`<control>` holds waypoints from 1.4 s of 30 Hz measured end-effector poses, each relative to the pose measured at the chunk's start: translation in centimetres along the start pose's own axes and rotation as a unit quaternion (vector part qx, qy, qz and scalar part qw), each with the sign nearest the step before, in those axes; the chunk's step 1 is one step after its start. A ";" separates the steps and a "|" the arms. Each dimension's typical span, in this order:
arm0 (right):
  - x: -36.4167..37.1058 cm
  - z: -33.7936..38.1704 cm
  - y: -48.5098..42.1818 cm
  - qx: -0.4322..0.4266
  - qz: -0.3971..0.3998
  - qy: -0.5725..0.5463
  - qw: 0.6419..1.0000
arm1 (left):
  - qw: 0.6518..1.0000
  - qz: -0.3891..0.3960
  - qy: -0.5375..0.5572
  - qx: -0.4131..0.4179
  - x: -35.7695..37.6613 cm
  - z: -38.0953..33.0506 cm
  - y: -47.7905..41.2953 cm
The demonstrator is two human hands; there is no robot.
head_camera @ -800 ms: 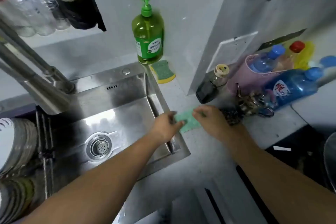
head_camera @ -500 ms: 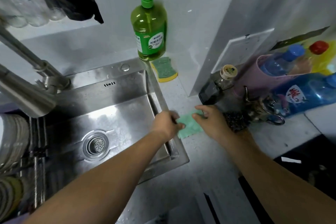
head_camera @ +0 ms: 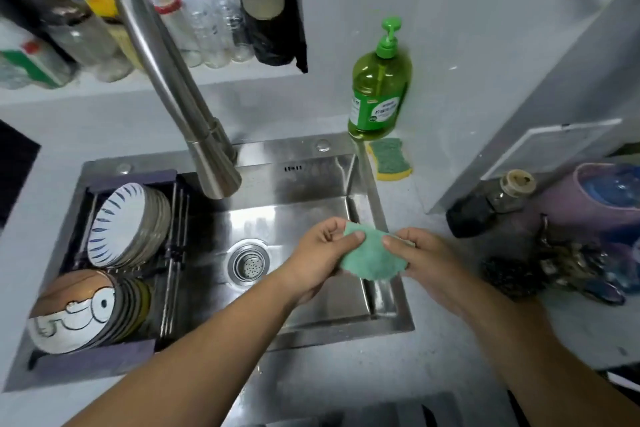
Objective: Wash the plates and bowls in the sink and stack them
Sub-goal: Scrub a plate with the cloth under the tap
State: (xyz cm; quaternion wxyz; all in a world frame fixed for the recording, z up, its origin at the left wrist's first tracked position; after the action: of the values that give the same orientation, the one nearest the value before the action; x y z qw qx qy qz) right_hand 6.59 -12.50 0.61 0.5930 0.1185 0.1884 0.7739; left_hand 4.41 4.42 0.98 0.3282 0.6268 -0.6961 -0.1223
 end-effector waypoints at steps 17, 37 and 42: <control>31.2 4.0 3.4 0.051 0.070 -0.151 0.985 | 0.971 -0.219 -0.012 0.094 -26.2 -2.6 19.7; 45.3 9.1 -13.3 -0.118 -0.079 0.168 0.975 | 0.933 -0.339 -0.068 -0.101 -48.2 -2.7 15.6; 47.5 9.3 -14.2 -0.136 -0.037 0.199 0.970 | 0.934 -0.348 0.009 -0.081 -49.1 -2.0 14.1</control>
State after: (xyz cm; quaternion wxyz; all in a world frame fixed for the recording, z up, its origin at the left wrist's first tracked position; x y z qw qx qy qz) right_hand 10.01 37.85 0.94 0.5823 -0.1270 0.1999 0.7777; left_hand -5.53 54.32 -4.21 0.3206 0.8023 -0.4190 -0.2793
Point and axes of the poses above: each hand's wrist, its own y-axis away from the middle knuckle, its own x-axis out of the palm, z = x × y, the point moved 8 cm from there along -y, towards the middle knuckle, and after that the axes turned 6 degrees about -x, right-handed, at the moved point
